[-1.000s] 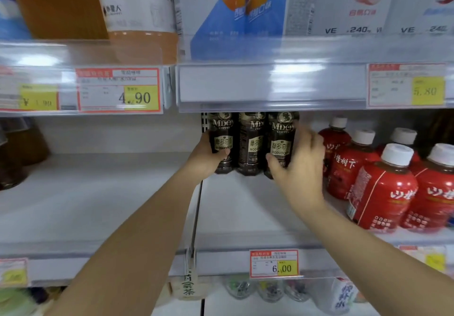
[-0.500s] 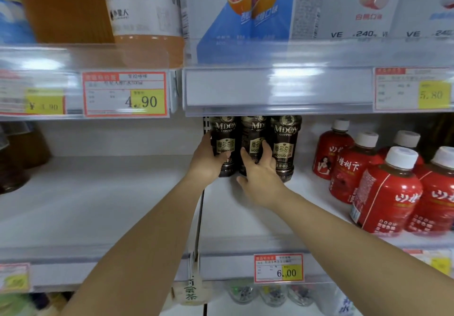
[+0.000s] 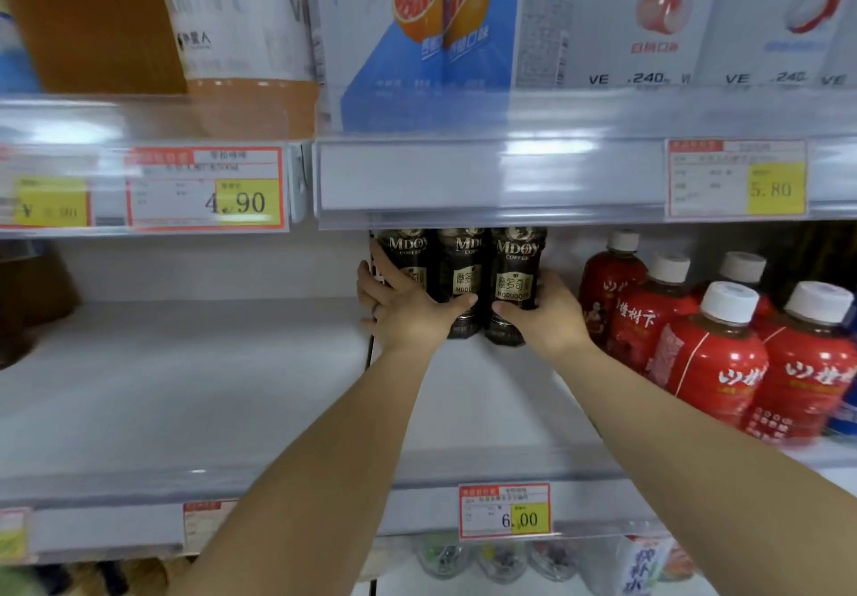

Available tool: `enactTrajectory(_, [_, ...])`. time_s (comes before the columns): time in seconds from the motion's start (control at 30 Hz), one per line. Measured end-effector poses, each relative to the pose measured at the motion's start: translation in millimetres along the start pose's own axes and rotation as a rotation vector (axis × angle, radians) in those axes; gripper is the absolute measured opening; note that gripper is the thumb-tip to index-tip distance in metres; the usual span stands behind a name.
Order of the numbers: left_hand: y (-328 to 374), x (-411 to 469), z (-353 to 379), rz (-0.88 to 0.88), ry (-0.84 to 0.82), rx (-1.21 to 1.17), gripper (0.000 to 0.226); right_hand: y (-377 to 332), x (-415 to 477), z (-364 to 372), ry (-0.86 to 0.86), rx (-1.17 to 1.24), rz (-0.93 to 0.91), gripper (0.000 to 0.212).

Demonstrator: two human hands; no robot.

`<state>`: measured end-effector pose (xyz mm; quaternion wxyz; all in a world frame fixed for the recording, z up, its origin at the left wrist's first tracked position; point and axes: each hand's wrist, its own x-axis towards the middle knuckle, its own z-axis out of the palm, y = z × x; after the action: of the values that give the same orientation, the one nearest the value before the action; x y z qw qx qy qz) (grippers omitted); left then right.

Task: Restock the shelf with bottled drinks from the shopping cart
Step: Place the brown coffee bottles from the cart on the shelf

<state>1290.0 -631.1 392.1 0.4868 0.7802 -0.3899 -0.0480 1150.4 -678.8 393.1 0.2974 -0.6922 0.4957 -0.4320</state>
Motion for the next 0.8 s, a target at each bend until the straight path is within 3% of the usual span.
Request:
enactTrajectory(0.2, [-6.6,1.5,-0.9,0.102,0.004,-0.106,0.131,2.7,7.7,9.2,0.043,-0.003,-0.033,0.056])
enactTrajectory(0.47, [-4.7,1.2,-5.0,0.101,-0.053,-0.145,0.126,-5.7,3.8,2.4,-0.070,-0.034,-0.047,0.066])
enactTrajectory(0.53, [-2.9,0.0,-13.1,0.068,-0.091,-0.129,0.121,-9.9,-13.4,-6.4,-0.015,-0.066,-0.116,0.071])
enactTrajectory(0.6, [-3.0,-3.7,-26.9,0.038,-0.119,-0.083,0.116,-14.0,-40.2,-12.6,0.046,-0.059,-0.252,0.058])
enactTrajectory(0.67, [-5.8,-14.4,-51.7,0.069,-0.154,-0.050,0.102,-21.3,-72.0,-11.4,0.019,-0.051,-0.319,0.045])
enactTrajectory(0.8, [-38.4,-61.4,-121.6,0.290,-0.179,-0.144,0.051,-47.4,-132.3,18.8,-0.143,-0.048,-0.530,0.020])
